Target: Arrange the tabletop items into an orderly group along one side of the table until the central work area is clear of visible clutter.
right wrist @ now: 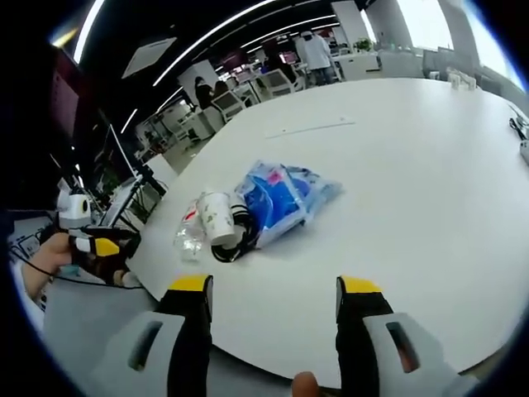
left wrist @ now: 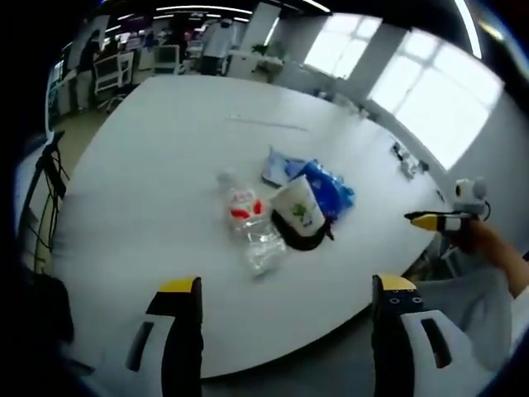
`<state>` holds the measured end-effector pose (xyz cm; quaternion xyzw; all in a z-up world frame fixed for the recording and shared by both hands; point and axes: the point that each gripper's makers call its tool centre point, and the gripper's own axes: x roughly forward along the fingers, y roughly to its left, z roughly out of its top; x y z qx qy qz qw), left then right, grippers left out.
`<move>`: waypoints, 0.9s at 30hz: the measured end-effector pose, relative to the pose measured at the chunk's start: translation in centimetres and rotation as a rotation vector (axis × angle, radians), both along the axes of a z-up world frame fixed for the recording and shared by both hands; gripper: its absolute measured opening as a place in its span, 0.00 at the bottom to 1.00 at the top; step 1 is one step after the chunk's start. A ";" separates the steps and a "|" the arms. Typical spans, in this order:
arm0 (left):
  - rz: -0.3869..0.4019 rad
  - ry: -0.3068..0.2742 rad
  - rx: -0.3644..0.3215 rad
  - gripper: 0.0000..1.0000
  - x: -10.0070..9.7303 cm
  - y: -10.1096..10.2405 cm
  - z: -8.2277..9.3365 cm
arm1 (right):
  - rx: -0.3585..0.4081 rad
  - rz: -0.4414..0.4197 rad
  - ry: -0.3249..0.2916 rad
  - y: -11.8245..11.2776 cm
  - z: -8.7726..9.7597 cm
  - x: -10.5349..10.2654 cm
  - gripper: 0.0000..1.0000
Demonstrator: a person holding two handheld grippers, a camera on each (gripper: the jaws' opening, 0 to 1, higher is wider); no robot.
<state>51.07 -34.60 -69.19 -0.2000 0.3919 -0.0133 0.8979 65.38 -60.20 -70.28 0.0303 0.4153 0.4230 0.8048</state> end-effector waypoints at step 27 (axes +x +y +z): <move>-0.001 0.032 -0.030 0.78 4.9 0.2 -1.0 | -0.013 0.013 0.020 1.2 -0.7 0.3 0.57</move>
